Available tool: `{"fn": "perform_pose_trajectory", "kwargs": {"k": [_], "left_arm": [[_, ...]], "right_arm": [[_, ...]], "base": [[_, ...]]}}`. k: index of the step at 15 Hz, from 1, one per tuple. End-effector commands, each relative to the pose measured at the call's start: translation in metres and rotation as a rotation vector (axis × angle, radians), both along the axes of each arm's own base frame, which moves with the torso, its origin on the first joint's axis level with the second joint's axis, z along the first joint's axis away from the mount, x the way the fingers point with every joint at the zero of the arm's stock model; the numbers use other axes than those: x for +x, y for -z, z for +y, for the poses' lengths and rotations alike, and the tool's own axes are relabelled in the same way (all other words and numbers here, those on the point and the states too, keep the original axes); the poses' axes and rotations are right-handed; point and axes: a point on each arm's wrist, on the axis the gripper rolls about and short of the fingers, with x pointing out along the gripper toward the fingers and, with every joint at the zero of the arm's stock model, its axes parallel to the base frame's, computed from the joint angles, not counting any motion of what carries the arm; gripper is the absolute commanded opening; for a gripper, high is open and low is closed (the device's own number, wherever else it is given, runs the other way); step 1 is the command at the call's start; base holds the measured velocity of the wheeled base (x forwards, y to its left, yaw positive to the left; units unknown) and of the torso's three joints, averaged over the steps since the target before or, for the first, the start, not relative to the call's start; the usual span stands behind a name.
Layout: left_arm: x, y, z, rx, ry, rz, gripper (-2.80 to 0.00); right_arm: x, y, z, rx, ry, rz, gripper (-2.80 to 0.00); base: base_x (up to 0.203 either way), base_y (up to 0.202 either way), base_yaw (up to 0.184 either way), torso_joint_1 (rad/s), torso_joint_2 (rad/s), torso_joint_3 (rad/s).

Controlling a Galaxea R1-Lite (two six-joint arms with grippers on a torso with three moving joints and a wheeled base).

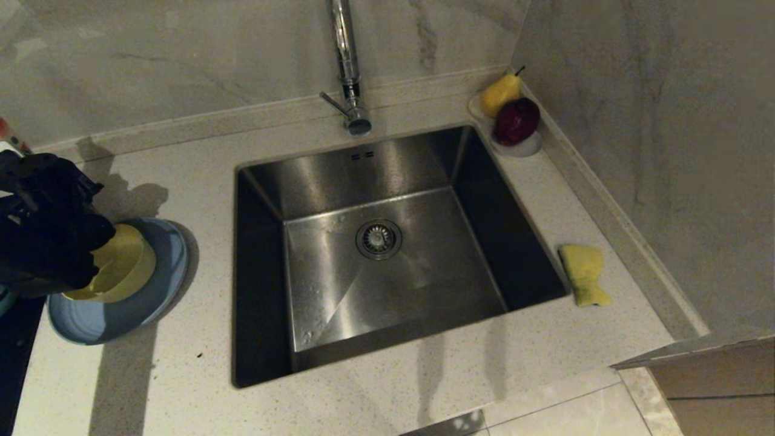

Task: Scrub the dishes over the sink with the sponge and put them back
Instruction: Place the dish soap on the table

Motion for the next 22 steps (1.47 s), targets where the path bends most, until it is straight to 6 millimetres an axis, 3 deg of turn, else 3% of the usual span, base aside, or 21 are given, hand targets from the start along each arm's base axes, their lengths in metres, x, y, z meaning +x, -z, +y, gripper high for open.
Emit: {"fn": "perform_pose_trajectory", "kwargs": {"k": [1,7,8,19,22], "left_arm": [[0.002,0.003,0.001,-0.005,-0.004,0.003,-2.8],[0.002,-0.001,0.001,-0.015,-0.011,0.021,-2.8],[0.001,-0.002,0.001,-0.016,-0.009,0.019,0.0],[-0.01,-0.025,-0.003,-0.011,-0.001,-0.043,0.0],[-0.01,-0.013,-0.003,-0.026,0.001,0.0,0.0]], "right_arm": [[0.0,0.0,0.0,0.0,-0.001,-0.001,-2.8],[0.0,0.0,0.0,0.0,-0.001,-0.001,-2.8],[0.0,0.0,0.0,0.0,-0.001,-0.001,-2.8],[0.0,0.0,0.0,0.0,-0.001,-0.001,-2.8],[0.0,0.0,0.0,0.0,-0.001,-0.001,-2.8]], "base": [[0.0,0.0,0.0,0.0,0.0,0.0],[0.0,0.0,0.0,0.0,0.0,0.0],[0.0,0.0,0.0,0.0,0.0,0.0],[0.0,0.0,0.0,0.0,0.0,0.0],[0.0,0.0,0.0,0.0,0.0,0.0]]}}
